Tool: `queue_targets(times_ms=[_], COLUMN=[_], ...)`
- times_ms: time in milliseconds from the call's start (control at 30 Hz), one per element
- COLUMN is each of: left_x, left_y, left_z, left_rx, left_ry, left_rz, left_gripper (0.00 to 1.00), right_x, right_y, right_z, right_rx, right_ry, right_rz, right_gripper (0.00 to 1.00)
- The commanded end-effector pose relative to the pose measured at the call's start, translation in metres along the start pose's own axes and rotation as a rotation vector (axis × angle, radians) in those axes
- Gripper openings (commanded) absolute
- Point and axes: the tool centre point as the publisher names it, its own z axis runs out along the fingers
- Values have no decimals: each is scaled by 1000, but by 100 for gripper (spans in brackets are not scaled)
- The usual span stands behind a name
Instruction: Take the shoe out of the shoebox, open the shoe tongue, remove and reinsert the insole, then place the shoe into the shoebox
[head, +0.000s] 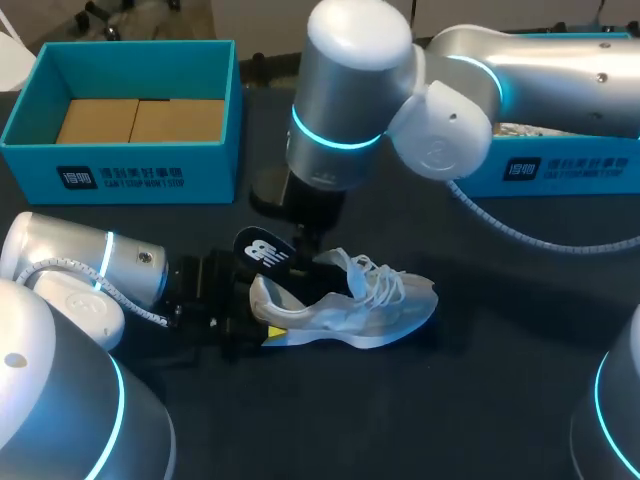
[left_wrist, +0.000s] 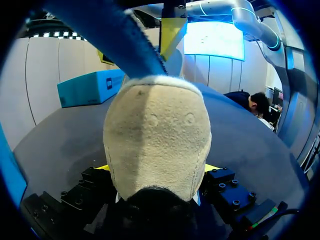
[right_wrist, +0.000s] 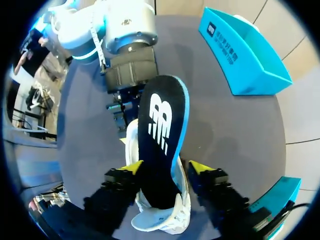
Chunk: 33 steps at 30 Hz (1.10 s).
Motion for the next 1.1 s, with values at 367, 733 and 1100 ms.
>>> queue_targets(times_ms=[367,733,1100], left_x=[-3,-3,-3], left_y=[2,2,2], left_z=[2,2,2], left_rx=[-3,-3,-3], left_ry=[-1,-1,-1], left_rz=[0,0,0], left_gripper=[0,0,0], right_x=[-4,-4,-1], right_y=[-9,-9,4], right_z=[-7,-7,-10], right_rx=[-70,-70,-254], right_ry=[-16,-16,118], right_rz=[51,51,125], right_gripper=[100,100,100])
